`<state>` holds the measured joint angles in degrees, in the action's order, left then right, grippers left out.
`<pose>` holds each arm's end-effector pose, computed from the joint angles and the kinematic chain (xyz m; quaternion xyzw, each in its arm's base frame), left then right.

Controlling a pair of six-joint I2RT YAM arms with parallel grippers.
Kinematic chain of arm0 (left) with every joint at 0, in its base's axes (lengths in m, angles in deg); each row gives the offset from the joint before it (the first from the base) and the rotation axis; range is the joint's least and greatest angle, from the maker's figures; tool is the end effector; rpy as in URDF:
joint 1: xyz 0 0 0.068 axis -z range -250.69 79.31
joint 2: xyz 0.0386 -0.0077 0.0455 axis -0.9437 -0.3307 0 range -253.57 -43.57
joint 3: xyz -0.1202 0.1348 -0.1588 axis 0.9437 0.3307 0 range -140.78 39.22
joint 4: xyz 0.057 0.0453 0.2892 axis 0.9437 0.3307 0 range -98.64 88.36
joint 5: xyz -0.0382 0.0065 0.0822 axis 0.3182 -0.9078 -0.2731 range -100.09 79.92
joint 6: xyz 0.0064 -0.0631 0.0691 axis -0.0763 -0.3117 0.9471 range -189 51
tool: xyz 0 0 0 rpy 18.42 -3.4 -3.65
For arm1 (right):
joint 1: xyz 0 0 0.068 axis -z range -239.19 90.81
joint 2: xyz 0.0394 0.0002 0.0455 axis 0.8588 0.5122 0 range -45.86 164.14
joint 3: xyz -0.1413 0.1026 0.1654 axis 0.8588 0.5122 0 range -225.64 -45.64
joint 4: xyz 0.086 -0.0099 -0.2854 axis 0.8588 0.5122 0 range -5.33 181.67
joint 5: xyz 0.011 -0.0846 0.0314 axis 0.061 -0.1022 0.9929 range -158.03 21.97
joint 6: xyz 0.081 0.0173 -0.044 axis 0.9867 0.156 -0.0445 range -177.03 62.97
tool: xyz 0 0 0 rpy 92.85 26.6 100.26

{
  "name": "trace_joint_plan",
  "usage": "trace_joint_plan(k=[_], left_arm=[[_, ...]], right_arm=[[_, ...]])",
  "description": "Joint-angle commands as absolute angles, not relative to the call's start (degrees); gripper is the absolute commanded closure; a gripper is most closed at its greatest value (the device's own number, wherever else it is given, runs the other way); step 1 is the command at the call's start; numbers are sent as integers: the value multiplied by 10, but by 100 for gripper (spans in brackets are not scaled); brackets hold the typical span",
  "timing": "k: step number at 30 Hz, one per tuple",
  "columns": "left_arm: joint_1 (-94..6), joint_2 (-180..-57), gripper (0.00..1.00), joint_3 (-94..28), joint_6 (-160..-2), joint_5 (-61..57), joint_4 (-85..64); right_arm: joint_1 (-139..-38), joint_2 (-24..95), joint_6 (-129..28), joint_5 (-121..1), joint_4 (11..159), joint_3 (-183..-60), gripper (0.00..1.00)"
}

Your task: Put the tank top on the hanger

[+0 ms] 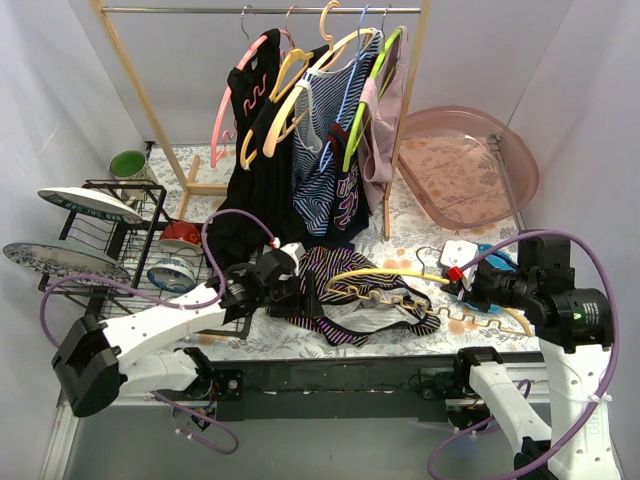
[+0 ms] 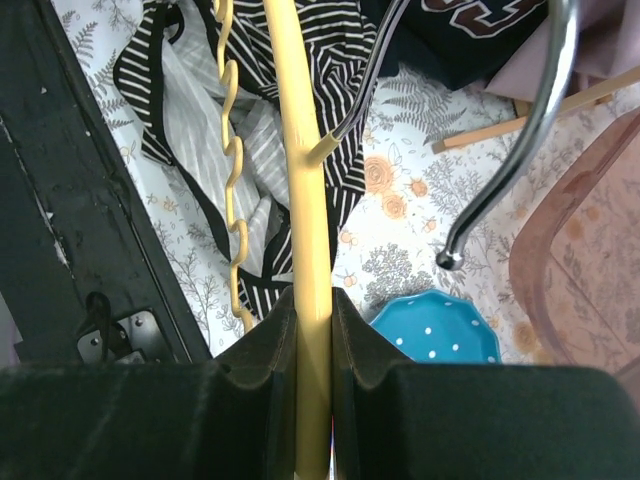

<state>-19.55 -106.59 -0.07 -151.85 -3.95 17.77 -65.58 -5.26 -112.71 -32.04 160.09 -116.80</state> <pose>0.1817 -0.2401 0.1382 -0.2390 0.9080 -0.3330 0.0867 0.1534 0.0672 0.3590 -0.5544 0.6914 0.1071 0.4507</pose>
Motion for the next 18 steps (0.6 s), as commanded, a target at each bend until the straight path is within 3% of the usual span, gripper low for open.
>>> trace_joint_plan(k=[1, 9, 12, 13, 14, 18], left_arm=[[-169, -1115, 36, -54, -1543, -94, 180], [-149, -1175, 54, -74, -1539, -162, 179], [-147, -1194, 56, -77, -1536, -175, 177], [-147, -1197, 72, -77, -1536, -177, 175], [-146, -1200, 80, -78, -1536, -181, 174], [-146, -1196, 90, -81, -1531, -182, 173]], right_arm=[[-655, -64, -1124, -323, 1594, -1154, 99], [-656, -69, -1129, -320, 1595, -1141, 99], [-656, -67, -1132, -317, 1596, -1135, 99], [-655, -67, -1135, -316, 1596, -1133, 99], [-656, -67, -1136, -316, 1596, -1130, 99], [-660, -62, -1144, -318, 1596, -1108, 99]])
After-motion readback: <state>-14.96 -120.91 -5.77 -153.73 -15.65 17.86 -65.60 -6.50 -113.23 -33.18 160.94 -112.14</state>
